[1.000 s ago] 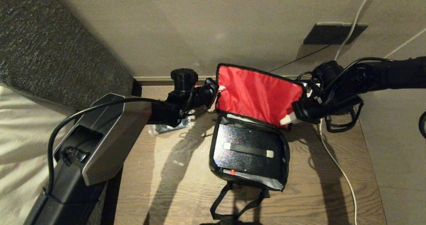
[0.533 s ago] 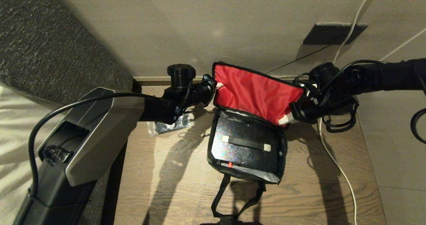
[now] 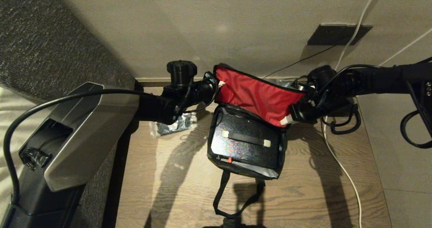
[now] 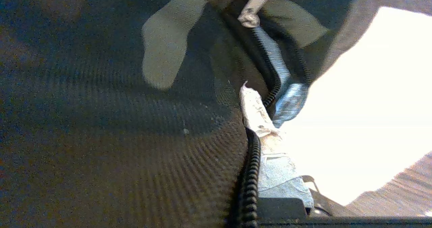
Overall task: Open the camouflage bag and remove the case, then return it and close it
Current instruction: Close the top of the storage box
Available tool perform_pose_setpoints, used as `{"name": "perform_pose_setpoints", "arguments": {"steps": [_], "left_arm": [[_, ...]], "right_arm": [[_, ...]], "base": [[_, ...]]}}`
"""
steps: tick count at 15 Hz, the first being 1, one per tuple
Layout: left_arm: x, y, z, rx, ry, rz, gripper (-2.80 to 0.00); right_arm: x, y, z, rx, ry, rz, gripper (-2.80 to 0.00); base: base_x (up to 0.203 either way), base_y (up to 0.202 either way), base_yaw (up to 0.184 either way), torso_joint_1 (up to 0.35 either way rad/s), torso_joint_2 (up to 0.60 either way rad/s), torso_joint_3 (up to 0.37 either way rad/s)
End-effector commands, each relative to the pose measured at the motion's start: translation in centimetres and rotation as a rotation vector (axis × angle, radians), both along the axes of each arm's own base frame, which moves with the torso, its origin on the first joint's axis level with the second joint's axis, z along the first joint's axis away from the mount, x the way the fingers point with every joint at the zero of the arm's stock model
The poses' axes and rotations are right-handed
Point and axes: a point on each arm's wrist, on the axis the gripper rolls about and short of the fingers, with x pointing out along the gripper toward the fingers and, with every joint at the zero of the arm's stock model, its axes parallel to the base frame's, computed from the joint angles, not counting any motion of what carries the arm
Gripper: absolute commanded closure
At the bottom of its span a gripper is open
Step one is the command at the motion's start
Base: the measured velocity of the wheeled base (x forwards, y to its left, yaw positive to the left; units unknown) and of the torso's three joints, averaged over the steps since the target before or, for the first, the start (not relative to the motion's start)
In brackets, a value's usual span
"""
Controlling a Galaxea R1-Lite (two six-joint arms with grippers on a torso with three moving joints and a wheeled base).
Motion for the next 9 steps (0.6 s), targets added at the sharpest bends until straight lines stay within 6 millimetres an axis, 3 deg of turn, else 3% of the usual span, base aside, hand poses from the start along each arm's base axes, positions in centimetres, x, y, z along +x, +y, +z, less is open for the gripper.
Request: {"name": "perform_pose_setpoints", "arguments": {"steps": [1,9], "left_arm": [[-1.4,-0.2,0.8,-0.002,0.009,-0.018,0.0],[-5.0,-0.1,1.4,0.027,0.054,-0.028,0.0]], "right_arm": [[0.6,0.0,-0.9,-0.011,0.013,-0.008,0.0],[0.8,-0.1,-0.2,-0.019,-0.012,-0.008,0.0]], "base": [[0.0,0.0,0.0,0.0,0.0,0.0],[0.0,0.0,0.0,0.0,0.0,0.0]]}}
